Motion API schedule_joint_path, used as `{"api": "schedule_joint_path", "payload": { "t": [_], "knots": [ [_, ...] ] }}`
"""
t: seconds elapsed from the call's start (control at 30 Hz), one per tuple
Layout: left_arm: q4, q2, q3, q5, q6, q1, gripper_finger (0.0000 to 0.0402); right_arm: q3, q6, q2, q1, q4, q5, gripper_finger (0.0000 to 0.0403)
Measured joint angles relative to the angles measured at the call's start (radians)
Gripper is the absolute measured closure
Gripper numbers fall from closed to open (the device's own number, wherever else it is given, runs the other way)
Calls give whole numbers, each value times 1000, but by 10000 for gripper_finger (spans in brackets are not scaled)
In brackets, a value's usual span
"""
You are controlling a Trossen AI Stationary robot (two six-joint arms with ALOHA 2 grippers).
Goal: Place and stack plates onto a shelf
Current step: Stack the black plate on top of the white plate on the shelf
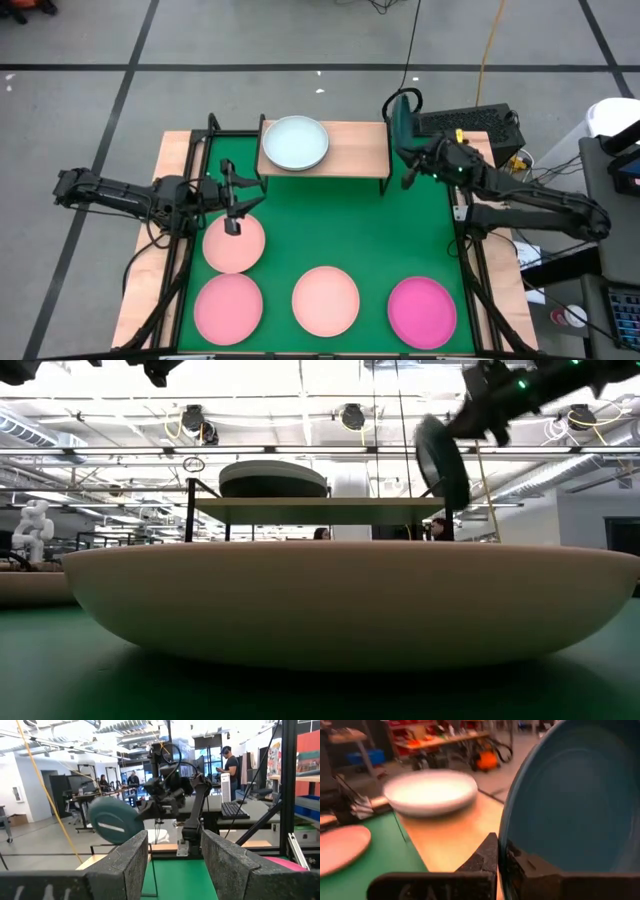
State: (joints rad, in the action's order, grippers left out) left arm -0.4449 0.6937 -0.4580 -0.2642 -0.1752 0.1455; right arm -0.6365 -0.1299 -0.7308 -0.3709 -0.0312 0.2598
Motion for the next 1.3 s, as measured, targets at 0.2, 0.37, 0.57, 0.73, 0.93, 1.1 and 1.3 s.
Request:
{"api": "schedule_joint_path", "payload": {
  "t": [0.2,0.37,0.57,0.73,0.93,1.1,1.3],
  "knots": [
    [-14,0,0,0,-15,0,211,-163,145,-166,66,106,0,402],
    [-22,-9,0,0,-22,2,211,-314,260,-353,112,155,-3,403],
    [-31,-61,-2,0,-20,23,211,-476,436,-593,159,155,-1,403],
    [-28,-69,-2,0,-52,34,211,-576,524,-760,172,194,-5,403],
    [-16,-68,-2,0,-56,34,211,-704,557,-903,168,218,-76,403],
    [-14,-68,-2,0,-56,34,211,-799,553,-986,169,142,-148,403],
    [-15,-68,-1,0,-56,34,211,-890,581,-1054,168,-47,-187,403]
  ]
}}
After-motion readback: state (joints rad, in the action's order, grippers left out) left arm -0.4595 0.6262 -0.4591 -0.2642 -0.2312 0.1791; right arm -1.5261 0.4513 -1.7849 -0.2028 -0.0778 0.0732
